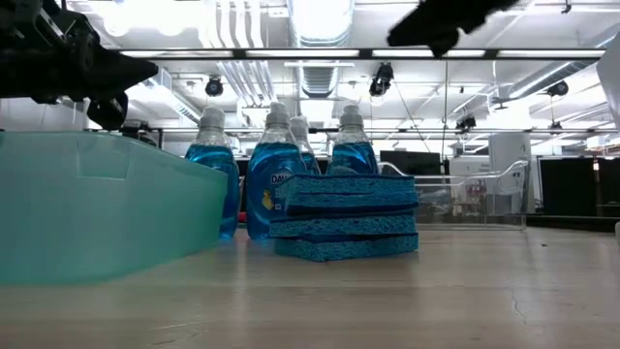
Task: Pick & Place Kitchen Sink Supplies
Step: Put the blue sponge into the right transparent bin
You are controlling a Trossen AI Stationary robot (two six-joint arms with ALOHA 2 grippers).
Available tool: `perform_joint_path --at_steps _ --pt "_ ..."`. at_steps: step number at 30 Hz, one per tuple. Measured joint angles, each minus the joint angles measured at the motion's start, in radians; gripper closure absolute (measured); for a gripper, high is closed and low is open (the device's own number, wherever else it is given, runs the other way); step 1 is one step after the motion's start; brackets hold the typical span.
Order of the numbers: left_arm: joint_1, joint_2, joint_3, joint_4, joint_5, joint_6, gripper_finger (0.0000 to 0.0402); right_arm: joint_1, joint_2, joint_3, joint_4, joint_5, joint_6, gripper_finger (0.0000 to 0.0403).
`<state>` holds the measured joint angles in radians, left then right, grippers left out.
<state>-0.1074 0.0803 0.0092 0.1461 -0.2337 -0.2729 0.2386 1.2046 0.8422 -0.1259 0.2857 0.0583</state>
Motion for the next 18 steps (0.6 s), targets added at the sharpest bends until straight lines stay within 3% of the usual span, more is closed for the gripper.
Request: perform_joint_path --at_steps 9,18 --pt "0.0 0.0 0.0 -0.001 0.0 0.0 0.0401 0.001 0.212 0.252 -0.234 -0.093 -0.039 0.0178" --pt "0.0 0.0 0.0 -0.009 0.0 0.0 0.0401 0.004 0.379 0.414 -0.338 -0.115 -0.103 0.0107"
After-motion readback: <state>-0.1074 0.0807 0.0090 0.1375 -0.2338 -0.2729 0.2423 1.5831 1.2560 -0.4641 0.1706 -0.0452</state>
